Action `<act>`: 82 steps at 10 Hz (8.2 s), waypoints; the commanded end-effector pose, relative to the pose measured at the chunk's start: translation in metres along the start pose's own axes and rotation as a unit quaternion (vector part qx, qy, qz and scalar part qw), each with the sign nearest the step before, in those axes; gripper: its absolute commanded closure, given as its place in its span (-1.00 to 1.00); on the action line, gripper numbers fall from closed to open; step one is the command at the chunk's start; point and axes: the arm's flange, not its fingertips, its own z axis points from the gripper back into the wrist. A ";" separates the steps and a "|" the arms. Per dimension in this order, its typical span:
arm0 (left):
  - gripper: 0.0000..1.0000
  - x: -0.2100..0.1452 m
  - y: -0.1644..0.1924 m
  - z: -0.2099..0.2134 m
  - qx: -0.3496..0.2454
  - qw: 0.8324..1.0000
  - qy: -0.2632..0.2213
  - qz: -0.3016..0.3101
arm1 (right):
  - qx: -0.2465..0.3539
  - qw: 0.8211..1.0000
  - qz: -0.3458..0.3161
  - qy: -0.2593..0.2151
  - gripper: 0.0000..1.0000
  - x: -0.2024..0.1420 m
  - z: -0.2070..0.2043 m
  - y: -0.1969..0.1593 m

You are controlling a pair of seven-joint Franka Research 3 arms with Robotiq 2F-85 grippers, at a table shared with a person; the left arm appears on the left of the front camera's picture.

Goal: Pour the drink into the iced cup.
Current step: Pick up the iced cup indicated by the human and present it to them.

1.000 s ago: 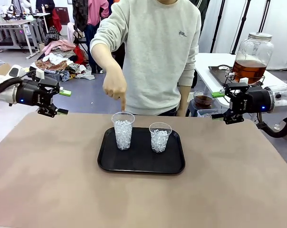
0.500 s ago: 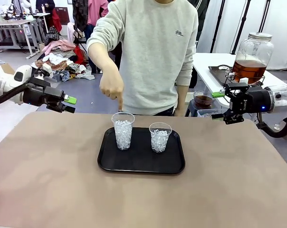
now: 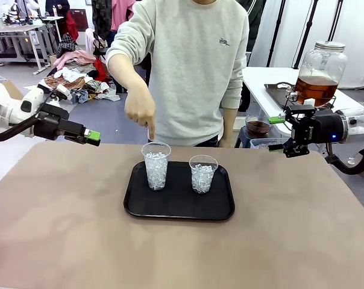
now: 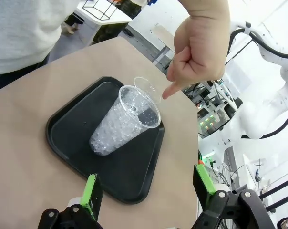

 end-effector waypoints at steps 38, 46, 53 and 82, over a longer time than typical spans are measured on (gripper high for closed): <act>-1.00 -0.060 0.029 -0.142 0.027 0.917 -0.027 -0.398 | 0.002 1.000 0.000 -0.001 -1.00 -0.001 0.000 0.000; -1.00 -0.048 0.042 -0.156 0.034 0.915 -0.044 -0.399 | 0.002 1.000 0.000 -0.001 -1.00 -0.001 0.000 0.000; -1.00 -0.044 0.046 -0.169 0.023 0.920 -0.046 -0.389 | 0.002 1.000 0.000 -0.001 -1.00 -0.001 0.000 0.000; -0.05 -0.036 0.056 -0.216 -0.073 0.928 -0.094 -0.353 | 0.002 1.000 0.000 -0.001 -1.00 -0.001 0.000 0.000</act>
